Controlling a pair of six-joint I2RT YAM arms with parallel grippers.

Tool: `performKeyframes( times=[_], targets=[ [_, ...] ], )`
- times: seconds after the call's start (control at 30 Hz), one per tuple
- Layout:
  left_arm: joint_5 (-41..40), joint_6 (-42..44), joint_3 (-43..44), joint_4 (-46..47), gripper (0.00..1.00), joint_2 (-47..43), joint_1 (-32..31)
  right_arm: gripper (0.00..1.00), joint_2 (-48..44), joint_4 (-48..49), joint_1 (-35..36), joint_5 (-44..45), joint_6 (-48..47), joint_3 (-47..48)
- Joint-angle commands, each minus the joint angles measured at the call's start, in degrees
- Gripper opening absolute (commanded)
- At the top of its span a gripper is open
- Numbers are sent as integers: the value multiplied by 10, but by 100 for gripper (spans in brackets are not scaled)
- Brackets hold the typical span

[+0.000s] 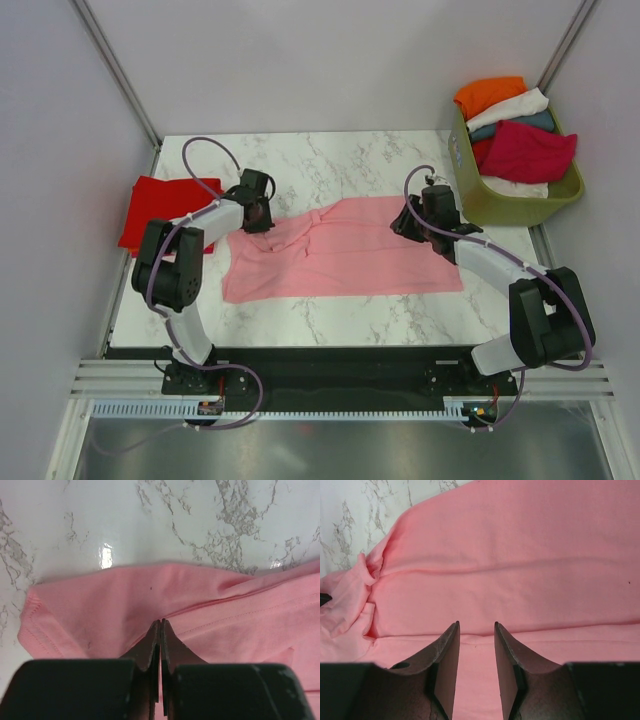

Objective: Fold and stack the t-shirts
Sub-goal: Fold the tshirt

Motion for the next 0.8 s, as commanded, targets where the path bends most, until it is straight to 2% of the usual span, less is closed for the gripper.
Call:
performKeyframes(
  times=[0.0, 0.03, 0.17, 0.5, 0.77],
  targets=[
    [3, 8, 8, 1, 2, -46, -1, 42, -4, -11, -5, 19, -5, 26],
    [4, 8, 3, 2, 2, -53, -1, 42, -2, -15, -9, 32, -4, 32],
    [1, 5, -16, 11, 2, -99, -1, 55, 20, -35, -16, 73, -9, 66],
    [-35, 19, -38, 65, 2, -190, -1, 56, 124, -96, -32, 205, -43, 200],
    [-69, 44, 23, 71, 2, -149, -1, 56, 216, -141, -64, 299, -71, 299]
  ],
)
